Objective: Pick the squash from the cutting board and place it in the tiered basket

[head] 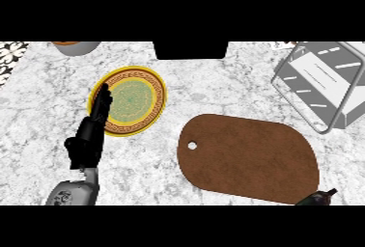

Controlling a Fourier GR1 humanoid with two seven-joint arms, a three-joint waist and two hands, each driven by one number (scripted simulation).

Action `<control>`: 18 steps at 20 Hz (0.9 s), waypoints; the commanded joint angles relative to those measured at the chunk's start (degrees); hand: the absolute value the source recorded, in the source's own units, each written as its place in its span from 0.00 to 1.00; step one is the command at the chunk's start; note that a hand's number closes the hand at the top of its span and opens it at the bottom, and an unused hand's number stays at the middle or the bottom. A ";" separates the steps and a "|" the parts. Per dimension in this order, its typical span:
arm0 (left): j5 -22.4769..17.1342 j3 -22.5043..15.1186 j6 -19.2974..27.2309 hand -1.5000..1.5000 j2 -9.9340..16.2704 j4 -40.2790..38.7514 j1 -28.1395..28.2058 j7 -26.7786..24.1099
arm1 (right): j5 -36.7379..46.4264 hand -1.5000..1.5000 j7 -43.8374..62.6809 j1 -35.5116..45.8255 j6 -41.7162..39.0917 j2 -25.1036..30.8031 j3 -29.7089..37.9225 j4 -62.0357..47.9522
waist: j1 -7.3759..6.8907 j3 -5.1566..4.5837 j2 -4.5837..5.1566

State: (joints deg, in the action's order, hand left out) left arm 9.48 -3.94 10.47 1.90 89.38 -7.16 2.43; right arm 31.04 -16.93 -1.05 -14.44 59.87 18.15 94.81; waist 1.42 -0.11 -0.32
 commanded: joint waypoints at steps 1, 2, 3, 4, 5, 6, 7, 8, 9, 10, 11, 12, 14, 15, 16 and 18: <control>-0.48 -0.07 -1.40 0.50 0.87 1.33 1.15 -0.06 | -6.72 1.00 -2.08 0.55 -7.59 4.81 10.59 -1.81 | -0.56 0.07 0.07; -0.59 0.14 -0.37 0.50 -0.64 -1.81 0.02 -1.72 | -7.77 1.00 3.62 4.20 -11.29 5.59 9.57 0.80 | -0.89 0.03 0.20; -0.21 0.79 -0.42 0.50 0.14 -1.36 -3.30 0.80 | -9.03 1.00 -0.99 4.20 -11.30 6.01 11.96 -4.17 | -0.87 0.08 0.24; -0.46 0.83 -0.35 0.50 -0.01 -1.93 0.66 -3.40 | -9.64 1.00 2.53 4.39 -14.18 5.63 11.91 -1.24 | -1.04 0.05 0.22; -0.51 -1.26 -2.17 0.50 0.74 5.00 1.80 2.20 | -9.66 1.00 -0.49 6.94 -13.05 5.65 10.82 -6.94 | -1.84 0.10 0.25; 0.69 -0.59 -0.07 0.50 -0.52 0.28 -1.92 2.33 | -13.47 1.00 4.08 7.92 -16.98 5.45 12.23 -3.40 | -1.26 0.06 0.24; -0.57 -0.58 -1.64 0.50 0.12 1.06 0.14 -0.29 | -17.51 1.00 5.78 9.22 -20.77 5.87 12.75 -3.57 | -1.39 0.02 0.18; -0.51 0.24 -1.28 0.50 0.08 -0.69 -2.84 1.17 | -19.63 1.00 7.81 12.42 -22.02 5.71 11.05 -5.47 | -1.93 0.01 0.40; 0.76 -1.26 -0.13 0.50 -1.16 -0.07 -2.14 1.46 | -20.43 1.00 8.71 14.92 -21.99 5.62 10.07 -8.73 | -2.55 0.04 0.51; -1.17 2.02 -2.08 0.50 1.61 -2.85 -1.68 -2.21 | -20.79 1.00 10.70 12.72 -21.31 1.72 9.62 -5.22 | -1.72 0.03 0.40; 1.04 -1.11 0.14 0.50 -1.34 -1.42 -1.72 -0.61 | -22.54 1.00 13.20 15.63 -23.35 2.83 8.99 -5.71 | -1.95 0.04 0.38; 0.05 -0.92 -1.88 0.50 -0.17 -1.67 0.88 -3.22 | -19.34 1.00 14.80 18.36 -20.88 2.85 6.61 -5.63 | -2.14 0.06 0.42; 0.31 -0.82 -1.21 0.50 -0.47 0.70 -1.64 1.70 | -16.01 1.00 12.26 24.57 -19.59 4.59 1.28 -12.62 | -2.89 0.08 0.57; 0.45 0.04 -0.86 0.50 -0.44 -2.30 -2.40 -0.42 | -15.83 1.00 16.21 24.31 -17.35 0.15 0.32 -8.37 | -2.38 0.07 0.50; -1.36 2.52 -2.78 0.50 1.61 -3.44 -3.72 -1.02 | -17.57 1.00 15.44 25.19 -19.48 1.47 3.05 -9.88 | -2.02 0.07 0.44; 0.73 -1.83 -1.50 0.50 -0.34 3.87 0.88 2.00 | -10.87 1.00 14.42 29.28 -13.23 -0.83 -3.10 -15.96 | -3.36 0.11 0.60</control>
State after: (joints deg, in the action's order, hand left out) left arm 9.77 -4.56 9.17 1.63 89.41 -7.97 2.46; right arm 15.67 -3.12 22.49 -31.96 61.43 20.08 84.01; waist -1.14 -0.06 0.16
